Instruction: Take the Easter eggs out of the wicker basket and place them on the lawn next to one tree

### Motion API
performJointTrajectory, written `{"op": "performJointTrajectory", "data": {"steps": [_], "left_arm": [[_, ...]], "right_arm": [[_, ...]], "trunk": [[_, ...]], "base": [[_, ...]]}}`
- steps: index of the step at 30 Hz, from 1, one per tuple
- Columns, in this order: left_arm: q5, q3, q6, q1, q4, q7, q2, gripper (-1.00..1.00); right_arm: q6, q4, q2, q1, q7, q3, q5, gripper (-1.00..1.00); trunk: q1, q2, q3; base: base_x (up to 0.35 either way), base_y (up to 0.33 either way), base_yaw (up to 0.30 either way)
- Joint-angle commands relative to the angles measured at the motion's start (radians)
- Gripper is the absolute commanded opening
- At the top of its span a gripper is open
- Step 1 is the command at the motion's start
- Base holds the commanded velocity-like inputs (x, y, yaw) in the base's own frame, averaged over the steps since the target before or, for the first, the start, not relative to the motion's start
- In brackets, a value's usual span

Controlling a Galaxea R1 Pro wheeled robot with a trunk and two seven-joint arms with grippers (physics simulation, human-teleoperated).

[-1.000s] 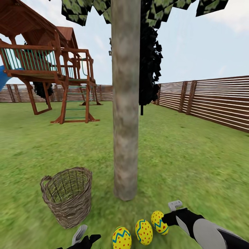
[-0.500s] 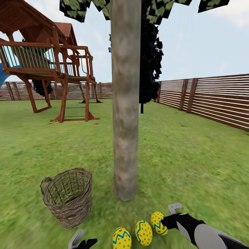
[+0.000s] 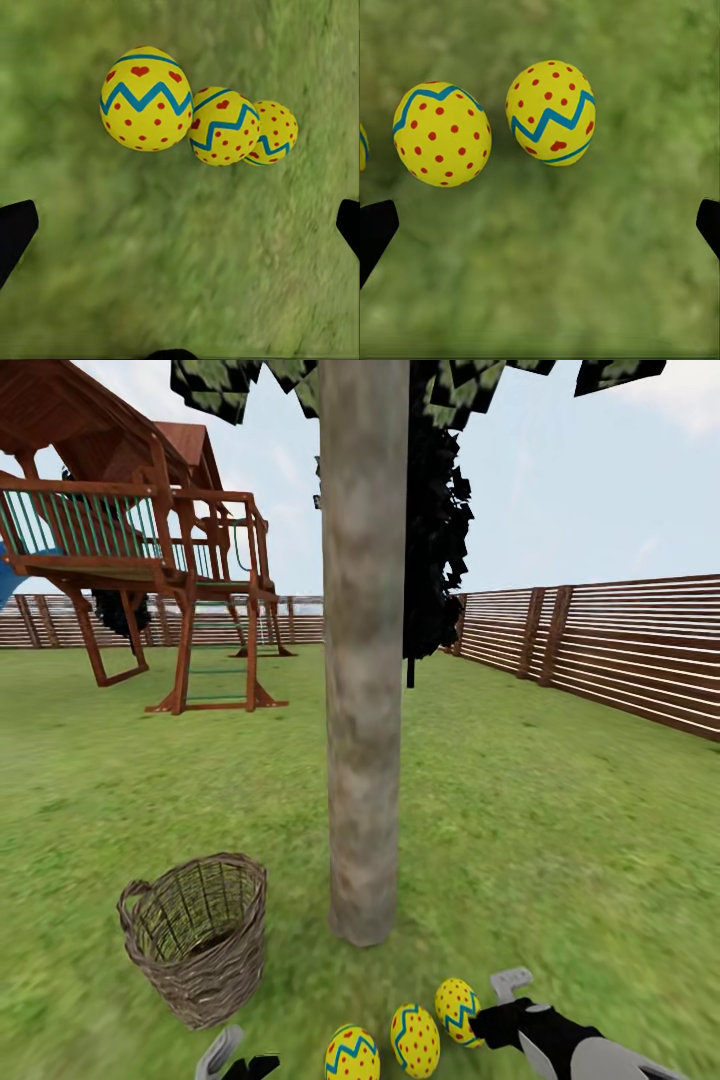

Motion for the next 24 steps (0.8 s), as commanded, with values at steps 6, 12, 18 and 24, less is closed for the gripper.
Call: {"op": "performJointTrajectory", "data": {"steps": [6, 12, 18, 24], "left_arm": [[-0.063, -0.006, -0.025, -0.001, 0.001, 0.057, -0.026, 1.00], [-0.074, -0.006, -0.035, -0.001, 0.037, 0.075, -0.031, 1.00], [-0.077, -0.007, -0.084, -0.001, 0.097, 0.075, -0.047, 1.00], [-0.077, -0.006, -0.113, -0.001, 0.149, 0.075, -0.054, 1.00]], "right_arm": [[-0.001, 0.001, -0.002, 0.027, -0.030, -0.009, 0.006, 1.00], [-0.017, 0.001, 0.002, 0.070, -0.046, -0.008, 0.007, 1.00], [-0.025, 0.002, 0.005, 0.110, -0.131, -0.007, 0.020, 1.00], [-0.137, 0.005, 0.005, 0.201, -0.154, -0.006, 0.024, 1.00]], "trunk": [[-0.023, 0.042, 0.010], [-0.046, 0.084, 0.020], [-0.069, 0.126, 0.029], [-0.092, 0.168, 0.038]], "base": [[0.000, 0.000, 0.000], [0.000, 0.000, 0.000], [0.000, 0.000, 0.030], [0.000, 0.000, 0.064]]}}
